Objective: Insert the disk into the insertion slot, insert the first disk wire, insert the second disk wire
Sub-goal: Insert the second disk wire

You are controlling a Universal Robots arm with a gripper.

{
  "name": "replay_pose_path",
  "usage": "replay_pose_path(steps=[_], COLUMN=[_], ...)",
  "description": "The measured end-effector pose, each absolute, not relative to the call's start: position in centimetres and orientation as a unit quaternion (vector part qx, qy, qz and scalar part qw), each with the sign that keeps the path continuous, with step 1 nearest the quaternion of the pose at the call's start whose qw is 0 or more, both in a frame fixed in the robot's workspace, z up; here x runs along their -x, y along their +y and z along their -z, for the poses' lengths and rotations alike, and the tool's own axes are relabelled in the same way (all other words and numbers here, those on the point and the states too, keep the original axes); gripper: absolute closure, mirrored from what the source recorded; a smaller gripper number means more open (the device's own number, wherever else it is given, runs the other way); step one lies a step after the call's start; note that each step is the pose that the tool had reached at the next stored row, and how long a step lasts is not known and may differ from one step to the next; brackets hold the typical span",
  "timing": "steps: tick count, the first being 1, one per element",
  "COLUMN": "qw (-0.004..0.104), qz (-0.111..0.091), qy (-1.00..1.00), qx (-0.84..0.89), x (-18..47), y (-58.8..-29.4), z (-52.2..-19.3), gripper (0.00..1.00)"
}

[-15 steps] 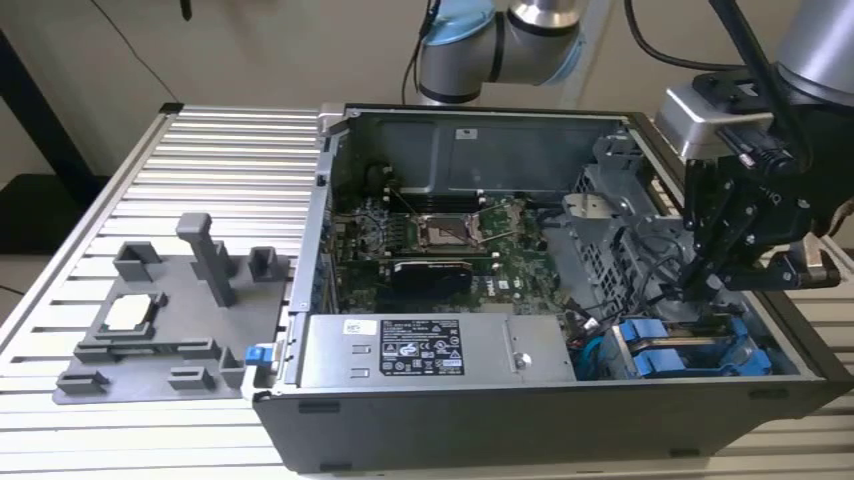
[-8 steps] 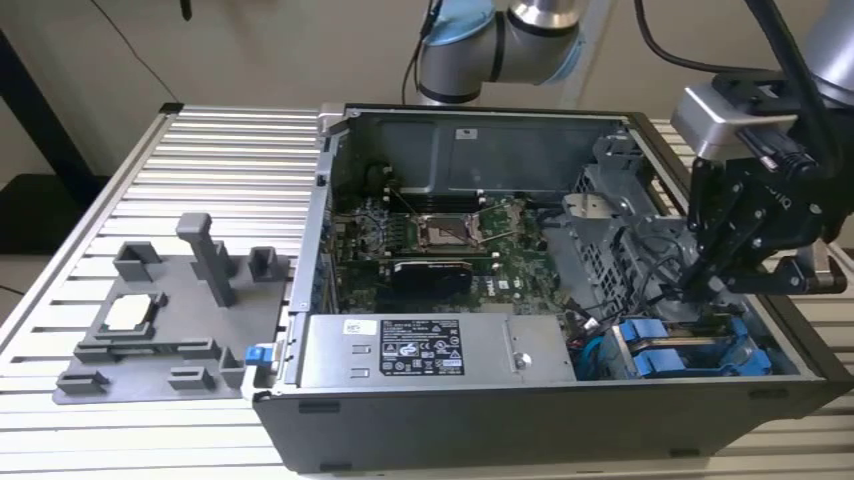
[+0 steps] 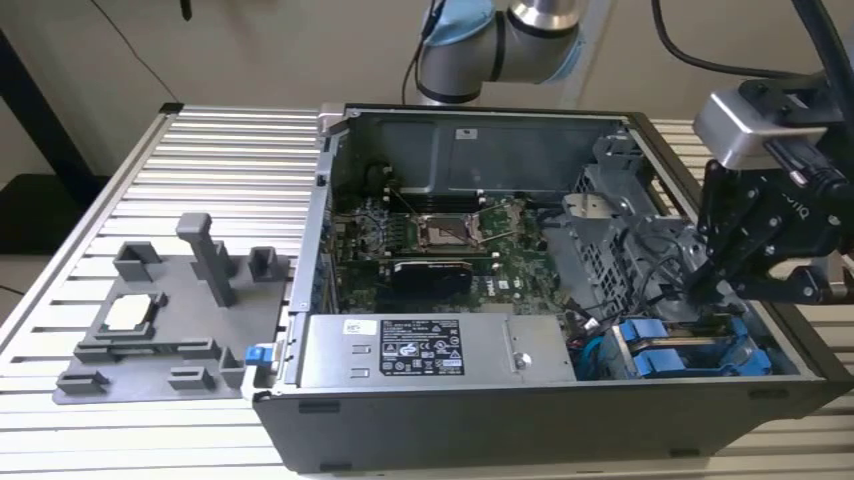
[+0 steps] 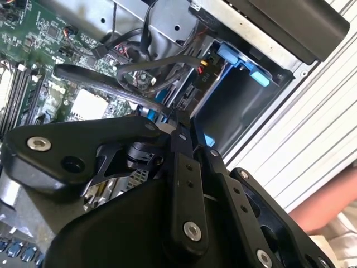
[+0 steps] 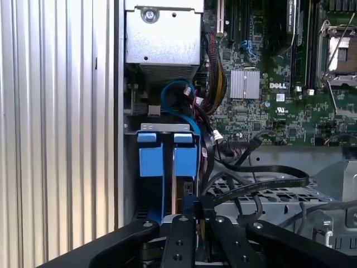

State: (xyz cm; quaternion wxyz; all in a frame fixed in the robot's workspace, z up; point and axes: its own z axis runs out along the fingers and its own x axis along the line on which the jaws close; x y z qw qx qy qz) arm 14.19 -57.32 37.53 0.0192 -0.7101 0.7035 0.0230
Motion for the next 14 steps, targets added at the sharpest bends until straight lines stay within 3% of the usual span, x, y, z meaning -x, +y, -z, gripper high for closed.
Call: replay_pose_path(steps=[5, 14], qw=[0.014, 0.019], qz=[-0.034, -0.042], qy=[0.704, 0.703], qx=[0.71, 0.709], x=[-14.9, -15.5], y=[-57.8, -58.0], z=[-37.4, -36.6], gripper=[0.84, 0.84])
